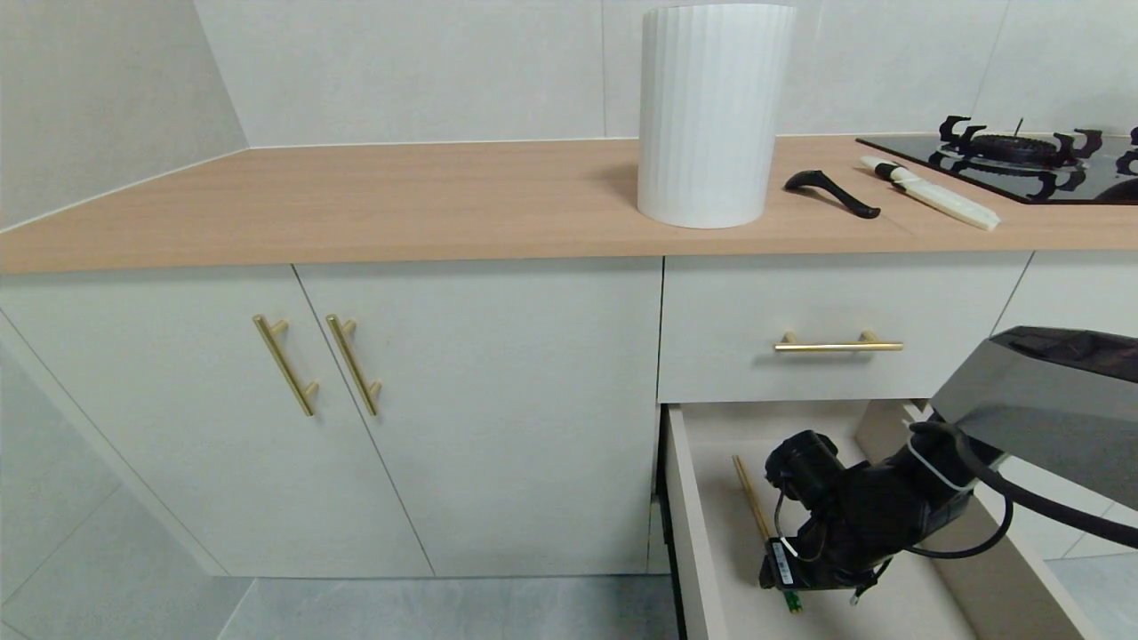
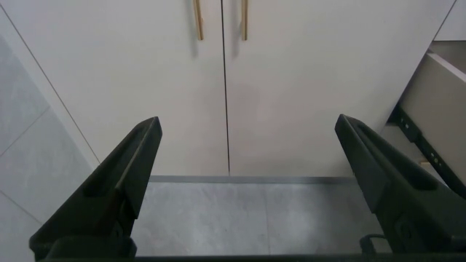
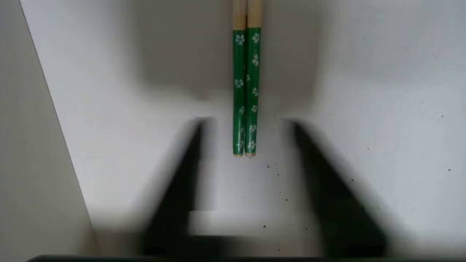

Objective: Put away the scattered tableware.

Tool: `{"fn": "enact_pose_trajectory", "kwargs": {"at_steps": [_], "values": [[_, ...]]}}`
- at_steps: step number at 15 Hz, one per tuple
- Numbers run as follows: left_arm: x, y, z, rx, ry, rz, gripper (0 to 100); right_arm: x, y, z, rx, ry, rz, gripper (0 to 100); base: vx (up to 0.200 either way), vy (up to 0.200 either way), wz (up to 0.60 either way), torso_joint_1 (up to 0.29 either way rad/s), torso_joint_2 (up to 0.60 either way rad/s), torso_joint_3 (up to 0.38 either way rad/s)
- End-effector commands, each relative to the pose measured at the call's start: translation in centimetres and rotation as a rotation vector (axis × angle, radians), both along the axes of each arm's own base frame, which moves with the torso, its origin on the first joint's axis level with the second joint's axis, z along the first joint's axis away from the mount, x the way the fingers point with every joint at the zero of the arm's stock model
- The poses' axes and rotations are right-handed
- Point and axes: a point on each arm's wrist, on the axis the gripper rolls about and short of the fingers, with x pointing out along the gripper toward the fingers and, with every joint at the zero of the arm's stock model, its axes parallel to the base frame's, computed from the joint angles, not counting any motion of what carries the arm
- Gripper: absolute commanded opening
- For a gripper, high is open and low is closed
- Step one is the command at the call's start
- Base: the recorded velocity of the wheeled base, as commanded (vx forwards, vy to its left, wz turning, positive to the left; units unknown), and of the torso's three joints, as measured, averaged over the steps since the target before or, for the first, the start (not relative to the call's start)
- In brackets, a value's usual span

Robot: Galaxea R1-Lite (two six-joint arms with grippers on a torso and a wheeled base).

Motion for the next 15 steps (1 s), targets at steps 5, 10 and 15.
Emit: {"fn": "enact_pose_trajectory", "kwargs": {"at_steps": [5,10,15], "values": [[0.0,0.0,0.0,0.0,0.0,0.002,100,-0.1,0.0,0.8,0.007,-0.019,0.0,100,0.0,0.0,0.0,0.0,0.0,0.0],[0.0,0.0,0.0,0.0,0.0,0.002,100,-1.4,-1.4,6.3,0.058,-0.143,-0.015,100,0.0,0.0,0.0,0.0,0.0,0.0],[0.0,0.0,0.0,0.0,0.0,0.002,100,-3.8,-3.8,14.9,0.122,-0.407,-0.04,100,0.0,0.0,0.0,0.0,0.0,0.0]]}}
